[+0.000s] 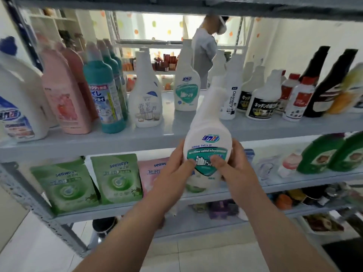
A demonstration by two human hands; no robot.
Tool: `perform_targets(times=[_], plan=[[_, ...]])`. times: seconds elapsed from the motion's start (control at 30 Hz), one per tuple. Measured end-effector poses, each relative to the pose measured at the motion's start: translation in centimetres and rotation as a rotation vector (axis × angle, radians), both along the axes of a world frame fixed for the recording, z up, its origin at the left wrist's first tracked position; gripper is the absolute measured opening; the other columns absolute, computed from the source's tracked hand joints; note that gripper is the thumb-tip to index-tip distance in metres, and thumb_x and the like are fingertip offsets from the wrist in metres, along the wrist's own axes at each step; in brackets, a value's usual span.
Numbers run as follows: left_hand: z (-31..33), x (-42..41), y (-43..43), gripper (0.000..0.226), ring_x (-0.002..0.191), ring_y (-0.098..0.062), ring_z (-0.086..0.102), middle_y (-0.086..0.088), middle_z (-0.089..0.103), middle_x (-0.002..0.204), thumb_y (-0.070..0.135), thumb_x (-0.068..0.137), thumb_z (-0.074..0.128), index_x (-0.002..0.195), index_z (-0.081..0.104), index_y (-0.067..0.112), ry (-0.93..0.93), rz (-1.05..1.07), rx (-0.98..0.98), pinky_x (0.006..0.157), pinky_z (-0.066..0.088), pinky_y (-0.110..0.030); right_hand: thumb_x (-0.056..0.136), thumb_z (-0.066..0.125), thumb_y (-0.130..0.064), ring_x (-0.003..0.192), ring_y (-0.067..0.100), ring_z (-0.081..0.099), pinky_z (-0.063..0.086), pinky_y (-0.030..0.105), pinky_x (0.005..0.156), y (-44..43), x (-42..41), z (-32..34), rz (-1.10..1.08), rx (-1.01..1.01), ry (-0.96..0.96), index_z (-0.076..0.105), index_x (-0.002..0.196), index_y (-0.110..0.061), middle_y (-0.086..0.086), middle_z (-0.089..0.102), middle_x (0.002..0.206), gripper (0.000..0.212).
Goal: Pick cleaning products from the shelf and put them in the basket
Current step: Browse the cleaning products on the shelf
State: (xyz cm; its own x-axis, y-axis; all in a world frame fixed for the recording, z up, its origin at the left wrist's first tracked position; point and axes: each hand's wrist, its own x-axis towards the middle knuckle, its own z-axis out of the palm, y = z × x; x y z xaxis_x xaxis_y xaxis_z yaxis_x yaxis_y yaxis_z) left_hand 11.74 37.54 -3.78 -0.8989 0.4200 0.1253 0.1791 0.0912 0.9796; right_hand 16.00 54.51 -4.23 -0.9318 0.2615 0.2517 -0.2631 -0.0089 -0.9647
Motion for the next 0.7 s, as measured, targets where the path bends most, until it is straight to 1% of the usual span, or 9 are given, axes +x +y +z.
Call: perform_targets(times=[0.13,0.2,0.27,0.37,0.4,0.47,0.53,0.6,0.7], plan=[[3.3,-6.1,3.3,0.053,0.122,-0.002,0.059,0.019,0.06,0.134,0.046,0.09,0.046,0.143,0.048,0.045,0.075,0.121,0.065,0.107,0.05,-0.038,0.077,0.081,-0.04,0.11,0.014,0.072,0.062,0.035,0.085,3.9,-5.0,2.1,-0.099,0.035,0.073,0.053,0.123,-0.056,-0.01,0.074,0.119,0.056],[4.7,-9.4,4.3,0.048,0.123,-0.002,0.056,0.02,0.058,0.133,0.038,0.092,0.052,0.139,0.048,0.043,0.146,0.223,0.076,0.108,0.048,-0.042,0.077,0.08,-0.038,0.108,0.011,0.072,0.061,0.033,0.084,5.2,-7.4,2.9,-0.117,0.055,0.101,0.051,0.124,-0.058,-0.013,0.074,0.119,0.059],[5.7,-13.1,5.6,0.045,0.121,0.004,0.054,0.029,0.057,0.128,0.026,0.094,0.057,0.131,0.047,0.05,0.223,0.301,0.038,0.108,0.045,-0.04,0.081,0.081,-0.035,0.104,0.002,0.071,0.06,0.026,0.08,6.1,-9.5,3.4,-0.154,0.1,0.122,0.047,0.116,-0.071,-0.02,0.073,0.116,0.061],[6.3,-18.0,7.8,0.069,0.127,-0.007,0.051,0.007,0.044,0.153,0.033,0.095,0.063,0.151,0.026,0.047,0.292,0.439,-0.161,0.107,0.035,-0.036,0.086,0.083,-0.03,0.096,-0.01,0.067,0.053,0.009,0.068,6.7,-11.9,3.9,-0.209,0.214,0.154,0.042,0.108,-0.074,-0.028,0.069,0.11,0.065],[6.3,-19.5,8.5,0.078,0.127,-0.009,0.051,0.002,0.041,0.156,0.041,0.091,0.067,0.153,0.019,0.046,0.302,0.481,-0.207,0.104,0.033,-0.035,0.085,0.084,-0.031,0.098,-0.01,0.066,0.052,0.008,0.068,6.8,-12.6,4.0,-0.221,0.252,0.162,0.041,0.113,-0.07,-0.026,0.067,0.113,0.064],[6.3,-22.2,9.5,0.102,0.143,-0.024,0.039,-0.004,0.036,0.16,0.049,0.085,0.075,0.16,0.007,0.037,0.245,0.53,-0.228,0.113,0.032,-0.043,0.084,0.084,-0.033,0.103,-0.007,0.064,0.053,0.008,0.072,7.0,-13.5,4.0,-0.226,0.287,0.171,0.039,0.119,-0.065,-0.02,0.064,0.121,0.066],[6.3,-24.7,10.3,0.115,0.146,-0.031,0.037,-0.007,0.04,0.158,0.047,0.083,0.079,0.163,-0.001,0.025,0.14,0.526,-0.202,0.112,0.035,-0.045,0.083,0.085,-0.035,0.104,-0.007,0.064,0.053,0.008,0.072,7.2,-14.2,3.9,-0.219,0.3,0.197,0.038,0.116,-0.07,-0.021,0.063,0.122,0.067],[6.3,-26.4,10.7,0.109,0.138,-0.033,0.049,-0.005,0.049,0.151,0.044,0.084,0.078,0.161,0.004,0.021,0.076,0.502,-0.193,0.106,0.043,-0.046,0.081,0.084,-0.037,0.105,-0.005,0.064,0.054,0.011,0.074,7.3,-14.6,3.7,-0.218,0.304,0.226,0.035,0.114,-0.074,-0.025,0.062,0.12,0.069],[5.8,-27.8,10.8,0.088,0.135,-0.032,0.046,-0.007,0.047,0.147,0.047,0.087,0.074,0.154,0.026,0.02,0.122,0.559,-0.301,0.11,0.041,-0.049,0.083,0.085,-0.034,0.106,-0.002,0.066,0.059,0.017,0.075,7.4,-15.1,3.3,-0.208,0.299,0.255,0.034,0.113,-0.075,-0.031,0.06,0.118,0.072]])
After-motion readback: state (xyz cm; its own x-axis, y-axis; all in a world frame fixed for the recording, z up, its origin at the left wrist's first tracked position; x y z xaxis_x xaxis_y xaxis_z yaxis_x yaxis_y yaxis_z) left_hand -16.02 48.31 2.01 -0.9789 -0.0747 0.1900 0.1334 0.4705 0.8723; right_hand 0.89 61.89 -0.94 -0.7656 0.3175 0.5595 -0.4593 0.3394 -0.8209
